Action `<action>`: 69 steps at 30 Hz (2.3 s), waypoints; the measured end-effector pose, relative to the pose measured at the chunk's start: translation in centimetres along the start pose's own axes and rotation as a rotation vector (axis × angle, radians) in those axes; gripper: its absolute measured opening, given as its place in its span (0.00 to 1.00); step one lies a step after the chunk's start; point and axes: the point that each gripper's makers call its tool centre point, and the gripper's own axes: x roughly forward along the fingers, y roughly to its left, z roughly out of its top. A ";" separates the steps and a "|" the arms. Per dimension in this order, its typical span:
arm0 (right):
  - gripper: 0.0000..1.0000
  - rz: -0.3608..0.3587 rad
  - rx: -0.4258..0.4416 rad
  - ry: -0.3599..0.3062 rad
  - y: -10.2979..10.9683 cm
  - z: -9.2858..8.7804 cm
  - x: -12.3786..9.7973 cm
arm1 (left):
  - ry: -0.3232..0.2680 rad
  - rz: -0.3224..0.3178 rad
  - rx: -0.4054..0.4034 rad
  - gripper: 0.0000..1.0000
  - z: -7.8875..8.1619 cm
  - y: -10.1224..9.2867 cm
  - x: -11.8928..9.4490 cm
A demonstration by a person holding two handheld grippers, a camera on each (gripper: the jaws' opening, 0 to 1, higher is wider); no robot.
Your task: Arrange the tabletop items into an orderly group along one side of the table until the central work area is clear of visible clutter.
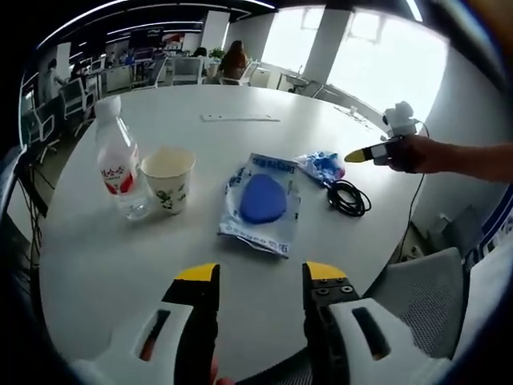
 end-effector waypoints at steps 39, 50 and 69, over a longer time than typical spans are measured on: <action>0.17 0.164 -0.195 0.088 6.3 2.5 6.3 | 0.046 -0.030 -0.111 0.38 -1.2 -1.4 5.9; 0.18 0.193 -0.268 0.145 7.2 2.0 8.9 | 0.058 -0.031 -0.144 0.37 -1.4 -1.9 7.6; 0.19 0.216 -0.382 0.217 7.4 1.5 12.4 | 0.107 -0.016 -0.232 0.33 -2.0 -1.3 9.3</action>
